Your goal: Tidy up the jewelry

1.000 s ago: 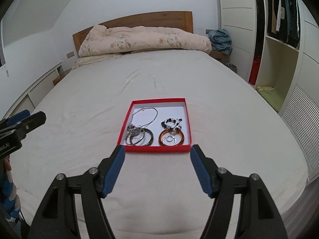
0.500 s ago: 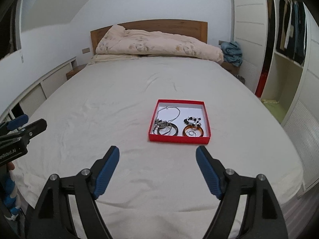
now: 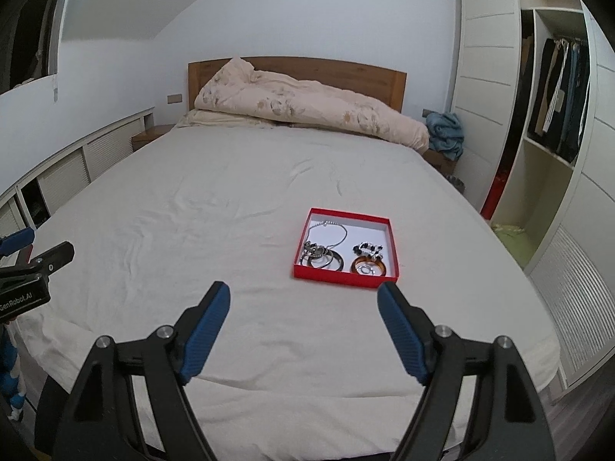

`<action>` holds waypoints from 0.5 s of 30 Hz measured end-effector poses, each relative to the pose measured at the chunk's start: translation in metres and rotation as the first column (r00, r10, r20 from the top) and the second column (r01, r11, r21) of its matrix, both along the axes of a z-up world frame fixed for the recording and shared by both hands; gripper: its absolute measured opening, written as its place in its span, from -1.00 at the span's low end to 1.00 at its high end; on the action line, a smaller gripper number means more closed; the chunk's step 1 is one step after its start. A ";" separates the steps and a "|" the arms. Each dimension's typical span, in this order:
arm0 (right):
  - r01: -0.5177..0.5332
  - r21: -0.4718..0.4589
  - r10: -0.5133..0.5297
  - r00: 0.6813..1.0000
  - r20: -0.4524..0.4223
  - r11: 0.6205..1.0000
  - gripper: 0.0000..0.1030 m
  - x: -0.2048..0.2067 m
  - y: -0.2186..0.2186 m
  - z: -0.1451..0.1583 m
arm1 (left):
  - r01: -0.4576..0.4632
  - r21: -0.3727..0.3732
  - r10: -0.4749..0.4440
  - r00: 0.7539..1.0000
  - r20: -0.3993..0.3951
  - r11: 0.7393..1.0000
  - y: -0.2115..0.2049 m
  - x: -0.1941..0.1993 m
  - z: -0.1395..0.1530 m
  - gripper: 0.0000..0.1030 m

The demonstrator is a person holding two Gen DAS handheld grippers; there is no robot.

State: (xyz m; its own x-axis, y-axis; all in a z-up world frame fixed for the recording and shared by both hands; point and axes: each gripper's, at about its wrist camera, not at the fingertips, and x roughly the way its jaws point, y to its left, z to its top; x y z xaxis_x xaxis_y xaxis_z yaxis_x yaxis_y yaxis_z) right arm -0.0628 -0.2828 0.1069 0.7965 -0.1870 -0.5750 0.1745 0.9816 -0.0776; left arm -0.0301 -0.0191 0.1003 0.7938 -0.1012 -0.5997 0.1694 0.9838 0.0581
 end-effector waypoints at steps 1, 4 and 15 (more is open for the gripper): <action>-0.005 -0.007 0.005 1.000 0.004 1.000 0.52 -0.002 0.002 0.001 | -0.001 -0.001 0.001 1.000 -0.001 1.000 0.001 -0.002 -0.001 0.78; -0.012 -0.024 0.013 1.000 0.015 1.000 0.52 -0.007 0.005 0.005 | -0.004 -0.013 0.004 1.000 -0.006 1.000 0.002 -0.005 -0.002 0.78; -0.046 -0.022 0.046 0.999 0.015 0.999 0.52 -0.010 0.006 0.003 | -0.058 -0.016 0.057 0.998 -0.018 0.998 0.007 -0.006 -0.004 0.78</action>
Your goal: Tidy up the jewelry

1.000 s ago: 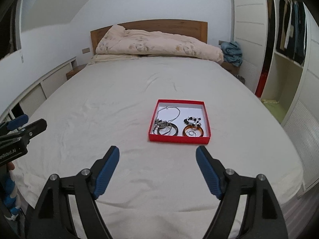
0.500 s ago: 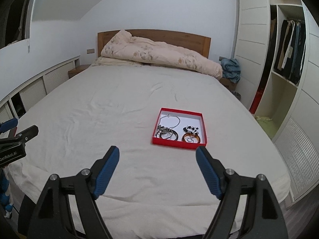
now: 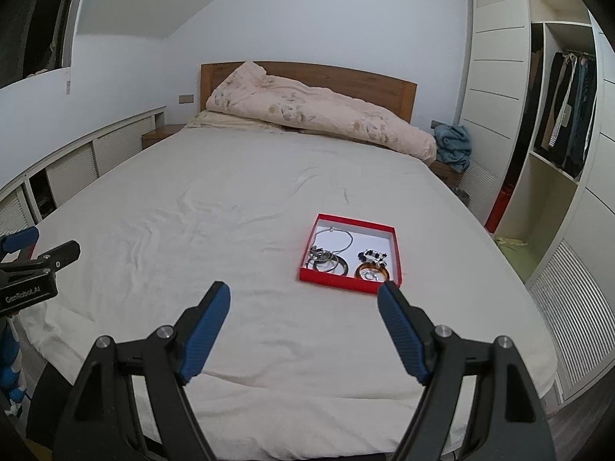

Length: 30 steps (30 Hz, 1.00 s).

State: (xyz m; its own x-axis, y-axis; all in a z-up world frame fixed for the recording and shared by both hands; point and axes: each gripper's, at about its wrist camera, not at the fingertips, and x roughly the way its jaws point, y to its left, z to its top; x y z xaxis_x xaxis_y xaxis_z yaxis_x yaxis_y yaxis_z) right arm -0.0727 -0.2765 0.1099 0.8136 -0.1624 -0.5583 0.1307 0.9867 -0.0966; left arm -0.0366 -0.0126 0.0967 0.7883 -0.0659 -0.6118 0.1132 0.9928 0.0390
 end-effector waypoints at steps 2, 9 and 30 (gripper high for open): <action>-0.005 -0.002 0.005 1.000 0.001 1.000 0.52 0.000 0.000 0.000 | -0.004 0.002 0.004 1.000 -0.002 1.000 0.000 0.000 0.000 0.78; -0.017 -0.011 0.017 1.000 -0.013 1.000 0.52 0.004 0.001 -0.006 | -0.008 -0.010 0.008 1.000 -0.001 1.000 0.001 -0.001 0.000 0.78; -0.045 -0.019 0.044 0.998 -0.041 0.999 0.52 0.011 0.005 -0.014 | 0.024 -0.022 -0.024 1.000 -0.015 0.999 -0.010 0.002 -0.002 0.78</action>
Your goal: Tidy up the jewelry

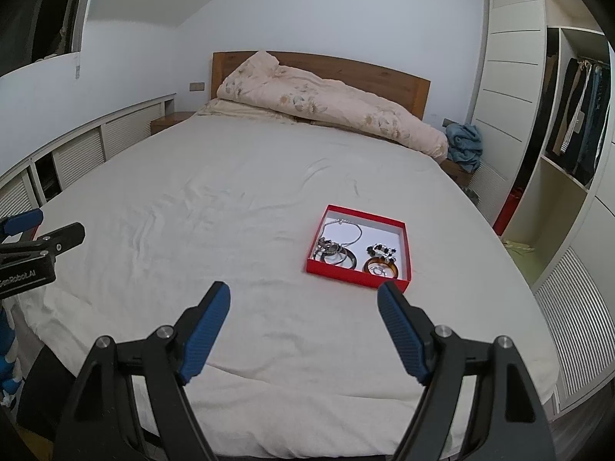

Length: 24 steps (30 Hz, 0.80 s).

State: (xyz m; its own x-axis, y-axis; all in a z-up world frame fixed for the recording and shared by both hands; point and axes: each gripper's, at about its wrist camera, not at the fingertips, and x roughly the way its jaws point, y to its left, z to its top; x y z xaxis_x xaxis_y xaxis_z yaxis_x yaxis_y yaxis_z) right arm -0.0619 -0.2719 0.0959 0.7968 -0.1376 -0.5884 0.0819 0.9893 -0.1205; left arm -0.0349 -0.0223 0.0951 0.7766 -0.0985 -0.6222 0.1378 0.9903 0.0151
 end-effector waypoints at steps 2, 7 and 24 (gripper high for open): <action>-0.004 0.000 0.004 1.000 -0.001 1.000 0.52 0.000 0.000 -0.001 | 0.003 0.004 -0.003 1.000 -0.001 1.000 -0.002 0.001 0.000 0.78; -0.014 0.000 0.014 1.000 -0.006 1.000 0.52 0.002 0.000 -0.003 | 0.005 0.007 -0.005 1.000 -0.007 1.000 -0.005 0.002 -0.001 0.78; -0.022 0.004 0.022 1.000 -0.022 1.000 0.52 0.006 0.000 -0.007 | 0.026 0.003 -0.026 1.000 -0.009 1.000 -0.008 0.001 -0.002 0.78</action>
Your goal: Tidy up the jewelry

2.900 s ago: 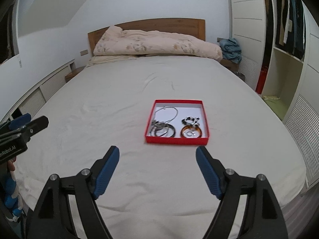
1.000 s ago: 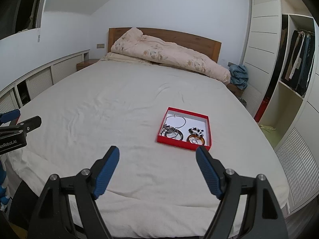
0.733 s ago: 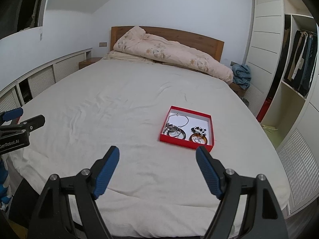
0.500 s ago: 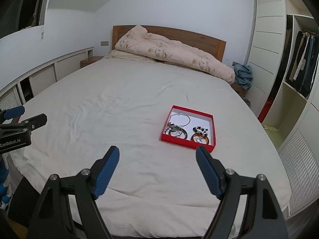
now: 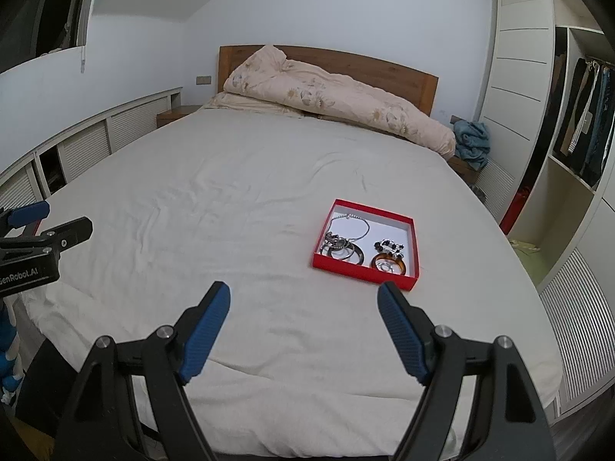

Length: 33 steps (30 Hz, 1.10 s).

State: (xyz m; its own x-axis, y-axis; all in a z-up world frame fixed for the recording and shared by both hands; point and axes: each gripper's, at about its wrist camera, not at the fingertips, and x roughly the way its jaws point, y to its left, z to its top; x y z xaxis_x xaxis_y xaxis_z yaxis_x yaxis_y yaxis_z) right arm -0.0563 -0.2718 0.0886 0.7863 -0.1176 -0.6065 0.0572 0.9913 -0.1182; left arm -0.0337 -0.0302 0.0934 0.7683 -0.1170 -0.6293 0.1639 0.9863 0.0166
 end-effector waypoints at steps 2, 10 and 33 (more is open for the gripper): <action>-0.002 0.001 0.002 1.000 -0.002 1.000 0.52 0.000 0.000 0.000 | 0.000 -0.002 0.000 1.000 -0.001 1.000 0.001 -0.001 0.000 0.78; 0.015 0.008 -0.015 1.000 -0.013 1.000 0.52 0.001 -0.001 -0.006 | -0.010 0.021 0.010 1.000 0.002 1.000 0.002 -0.001 -0.001 0.78; 0.046 0.011 -0.045 0.997 -0.066 0.999 0.52 0.006 0.015 -0.022 | 0.026 0.015 -0.026 0.999 -0.020 1.000 0.012 0.001 -0.016 0.78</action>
State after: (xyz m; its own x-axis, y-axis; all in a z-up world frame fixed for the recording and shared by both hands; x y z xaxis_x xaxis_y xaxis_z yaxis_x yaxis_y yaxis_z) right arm -0.0503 -0.2565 0.0665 0.7390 -0.1442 -0.6581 0.0945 0.9894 -0.1106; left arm -0.0326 -0.0178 0.0775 0.7524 -0.1273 -0.6463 0.1899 0.9814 0.0278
